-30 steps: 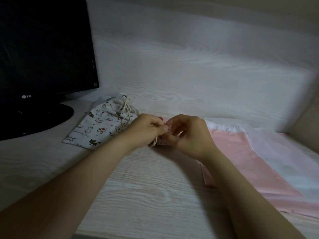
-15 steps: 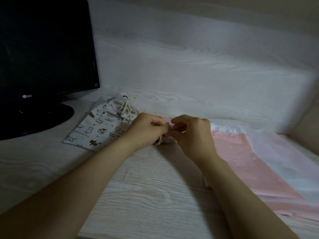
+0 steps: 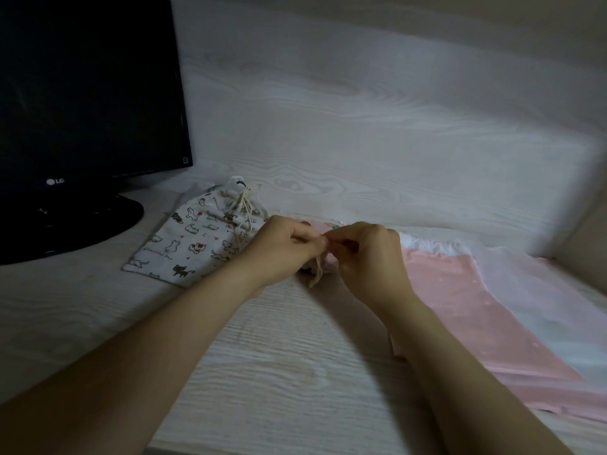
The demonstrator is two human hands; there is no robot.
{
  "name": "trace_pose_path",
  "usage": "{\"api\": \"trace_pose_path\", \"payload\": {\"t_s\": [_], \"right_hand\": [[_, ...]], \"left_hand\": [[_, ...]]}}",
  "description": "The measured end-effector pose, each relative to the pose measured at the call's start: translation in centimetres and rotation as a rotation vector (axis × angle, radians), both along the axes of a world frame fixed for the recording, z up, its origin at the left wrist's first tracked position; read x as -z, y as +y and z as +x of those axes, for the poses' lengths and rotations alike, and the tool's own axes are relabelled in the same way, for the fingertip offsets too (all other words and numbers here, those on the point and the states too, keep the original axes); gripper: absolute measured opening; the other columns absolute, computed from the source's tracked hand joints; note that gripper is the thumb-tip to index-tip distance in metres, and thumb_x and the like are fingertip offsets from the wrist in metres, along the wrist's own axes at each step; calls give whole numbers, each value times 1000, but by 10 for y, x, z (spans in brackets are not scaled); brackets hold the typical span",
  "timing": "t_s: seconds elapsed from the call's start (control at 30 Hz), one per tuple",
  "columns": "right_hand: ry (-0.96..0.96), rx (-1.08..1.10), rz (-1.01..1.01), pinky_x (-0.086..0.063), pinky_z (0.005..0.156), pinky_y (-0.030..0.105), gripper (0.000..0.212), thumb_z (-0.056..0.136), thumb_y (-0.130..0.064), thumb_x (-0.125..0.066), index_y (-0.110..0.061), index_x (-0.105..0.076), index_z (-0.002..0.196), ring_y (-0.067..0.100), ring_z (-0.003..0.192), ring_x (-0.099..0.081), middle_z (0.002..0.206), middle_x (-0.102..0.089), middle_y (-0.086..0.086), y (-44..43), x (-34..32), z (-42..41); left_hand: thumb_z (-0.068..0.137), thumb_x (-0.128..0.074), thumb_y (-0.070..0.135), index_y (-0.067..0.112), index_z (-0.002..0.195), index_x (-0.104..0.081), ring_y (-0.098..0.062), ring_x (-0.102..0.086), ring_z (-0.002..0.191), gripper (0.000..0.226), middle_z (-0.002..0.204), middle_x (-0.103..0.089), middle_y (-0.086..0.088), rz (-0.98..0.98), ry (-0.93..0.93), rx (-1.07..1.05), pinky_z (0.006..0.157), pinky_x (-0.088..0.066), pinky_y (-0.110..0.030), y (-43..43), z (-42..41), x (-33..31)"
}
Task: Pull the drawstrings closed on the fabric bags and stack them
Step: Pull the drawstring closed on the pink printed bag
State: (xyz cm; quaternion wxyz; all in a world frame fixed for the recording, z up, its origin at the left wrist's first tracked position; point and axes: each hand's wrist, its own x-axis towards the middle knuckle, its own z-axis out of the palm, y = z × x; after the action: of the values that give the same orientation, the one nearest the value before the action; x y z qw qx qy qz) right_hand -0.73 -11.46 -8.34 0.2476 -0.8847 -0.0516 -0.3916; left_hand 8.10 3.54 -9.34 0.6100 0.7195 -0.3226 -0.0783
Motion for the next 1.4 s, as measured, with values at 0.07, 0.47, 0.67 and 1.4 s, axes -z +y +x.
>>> {"api": "trace_pose_path", "payload": {"t_s": [0.07,0.47,0.67,1.4], "right_hand": [[-12,24,26,-56,65,42,15,81,-5,-76,-19,-81,80,17,69,-69,75,-76,1,0,2,2],[-18,-40,10,-56,71,19,37,75,3,-83,-26,-74,94,0,73,-70,75,-72,-18,2,-8,-5],[50,-105,218,-60,70,27,26,83,1,-78,-23,-75,92,6,73,-73,76,-76,-10,2,-8,-2],[183,110,-395,-48,61,40,21,77,-14,-58,-18,-78,82,32,71,-61,74,-67,9,4,-5,6]], "left_hand": [[102,-68,12,6,97,-83,-23,-79,94,17,93,-81,-12,-27,37,-19,77,-60,-21,-1,-2,-1],[94,-74,20,12,95,-84,-9,-75,82,13,91,-82,-5,-35,203,-77,64,-53,-14,0,-2,-7],[103,-65,19,10,89,-77,-3,-64,61,21,72,-74,0,8,137,-65,52,-44,-14,2,-3,-9],[76,-85,-9,5,96,-82,-29,-80,92,24,88,-81,-14,-7,112,-37,88,-64,-35,0,-4,-4]]}}
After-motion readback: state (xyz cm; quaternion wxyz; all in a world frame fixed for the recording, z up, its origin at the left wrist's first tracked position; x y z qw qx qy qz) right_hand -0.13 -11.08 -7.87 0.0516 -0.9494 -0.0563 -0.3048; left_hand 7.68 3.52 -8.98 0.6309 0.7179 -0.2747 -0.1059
